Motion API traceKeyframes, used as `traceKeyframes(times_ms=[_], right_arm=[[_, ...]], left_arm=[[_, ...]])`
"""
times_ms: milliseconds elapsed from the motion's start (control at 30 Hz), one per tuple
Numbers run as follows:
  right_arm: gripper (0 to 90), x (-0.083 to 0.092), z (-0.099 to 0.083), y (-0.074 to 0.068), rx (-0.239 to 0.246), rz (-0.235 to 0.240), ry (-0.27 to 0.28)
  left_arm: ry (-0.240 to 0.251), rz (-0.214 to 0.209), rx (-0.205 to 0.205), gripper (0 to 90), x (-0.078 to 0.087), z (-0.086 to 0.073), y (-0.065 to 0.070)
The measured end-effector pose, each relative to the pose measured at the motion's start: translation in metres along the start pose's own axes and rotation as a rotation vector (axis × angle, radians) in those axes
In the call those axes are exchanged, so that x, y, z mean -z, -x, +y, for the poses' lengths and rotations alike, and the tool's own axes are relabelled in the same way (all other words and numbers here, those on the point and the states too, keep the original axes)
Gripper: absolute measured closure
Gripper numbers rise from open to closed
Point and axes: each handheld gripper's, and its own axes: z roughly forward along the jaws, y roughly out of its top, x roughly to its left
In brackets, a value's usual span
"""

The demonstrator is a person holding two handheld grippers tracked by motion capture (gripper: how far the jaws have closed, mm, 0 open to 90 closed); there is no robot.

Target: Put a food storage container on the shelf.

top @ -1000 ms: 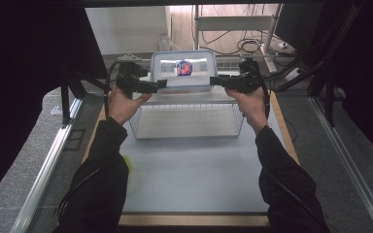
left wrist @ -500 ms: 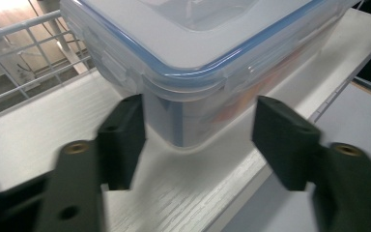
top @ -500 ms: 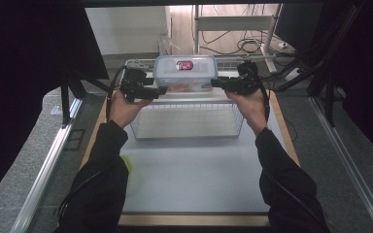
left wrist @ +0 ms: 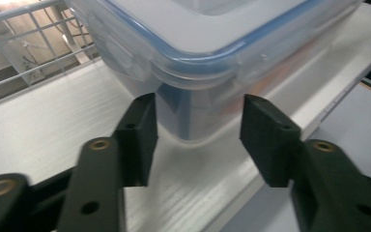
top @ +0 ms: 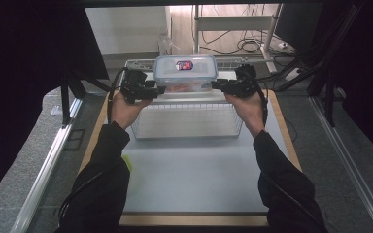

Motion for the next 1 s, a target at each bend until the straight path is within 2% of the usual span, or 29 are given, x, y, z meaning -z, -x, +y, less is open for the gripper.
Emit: traceKeyframes(times_ms=[100,200,367,667,900,1000], right_arm=[[62.2,0.003,-0.004,-0.001,0.002,0.019,0.01],[56.5,0.007,-0.01,-0.004,0.019,0.027,0.017],[45.9,0.014,-0.02,-0.011,0.061,0.037,0.015],[33.3,0.027,-0.04,-0.028,0.144,0.043,0.004],[23.8,0.033,-0.059,-0.039,0.203,0.046,0.017],[19.0,0.035,-0.069,-0.044,0.223,0.044,0.009]], left_arm=[[0.022,-0.016,-0.021,36.3,0.004,-0.005,0.004],[0.032,-0.042,-0.019,27.6,0.009,-0.012,0.008],[0.057,-0.072,-0.03,19.8,0.019,-0.026,0.02],[0.092,-0.129,-0.076,13.6,0.033,-0.052,0.054],[0.09,-0.142,-0.091,11.1,0.038,-0.075,0.072],[0.086,-0.133,-0.099,9.4,0.039,-0.086,0.077]])
